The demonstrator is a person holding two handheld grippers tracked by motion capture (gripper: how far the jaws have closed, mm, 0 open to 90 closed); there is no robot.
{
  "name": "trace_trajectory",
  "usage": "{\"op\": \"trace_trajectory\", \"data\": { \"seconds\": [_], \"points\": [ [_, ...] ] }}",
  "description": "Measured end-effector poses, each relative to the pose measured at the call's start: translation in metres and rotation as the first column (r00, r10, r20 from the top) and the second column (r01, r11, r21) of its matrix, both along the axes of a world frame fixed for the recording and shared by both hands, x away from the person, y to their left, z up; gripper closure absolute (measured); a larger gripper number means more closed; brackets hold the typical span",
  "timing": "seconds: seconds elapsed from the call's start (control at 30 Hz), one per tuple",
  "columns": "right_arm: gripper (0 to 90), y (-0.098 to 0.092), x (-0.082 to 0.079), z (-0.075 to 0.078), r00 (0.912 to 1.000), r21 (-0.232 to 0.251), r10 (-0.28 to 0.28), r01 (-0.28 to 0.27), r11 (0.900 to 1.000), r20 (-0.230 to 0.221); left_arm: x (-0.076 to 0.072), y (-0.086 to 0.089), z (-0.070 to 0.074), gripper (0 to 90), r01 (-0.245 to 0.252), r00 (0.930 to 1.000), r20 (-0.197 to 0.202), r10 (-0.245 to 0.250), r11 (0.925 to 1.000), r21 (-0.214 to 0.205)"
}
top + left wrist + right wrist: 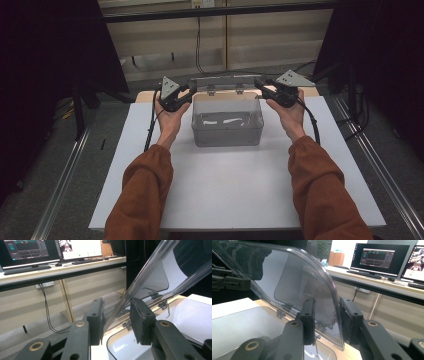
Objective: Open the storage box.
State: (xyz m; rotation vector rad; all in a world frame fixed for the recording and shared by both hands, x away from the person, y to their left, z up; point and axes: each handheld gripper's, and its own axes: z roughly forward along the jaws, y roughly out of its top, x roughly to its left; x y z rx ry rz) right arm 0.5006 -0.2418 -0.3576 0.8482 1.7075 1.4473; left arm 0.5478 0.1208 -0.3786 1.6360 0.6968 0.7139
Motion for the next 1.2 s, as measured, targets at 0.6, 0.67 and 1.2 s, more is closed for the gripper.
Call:
{"op": "trace_trajectory", "data": {
  "seconds": [0.6, 0.67, 1.2],
  "points": [
    [60.7, -0.003, 0.018, -0.007, 0.9995, -0.018, -0.014, 0.013, 0.9998, -0.028, 0.009, -0.009, 0.005, 67.6, 0.011, 0.9998, 0.014, -0.012, 0.9981, 0.061],
    [60.9, -0.002, 0.020, -0.010, 0.9994, -0.024, -0.013, 0.012, 0.9996, -0.032, 0.009, -0.010, 0.006, 67.8, 0.008, 0.9998, 0.016, -0.009, 0.9980, 0.063],
    [61.1, -0.005, 0.040, -0.027, 0.9968, -0.039, -0.025, 0.022, 0.9990, -0.076, 0.017, -0.010, 0.006, 69.8, -0.002, 0.9998, 0.021, 0.001, 0.9986, 0.052]
  ]
}}
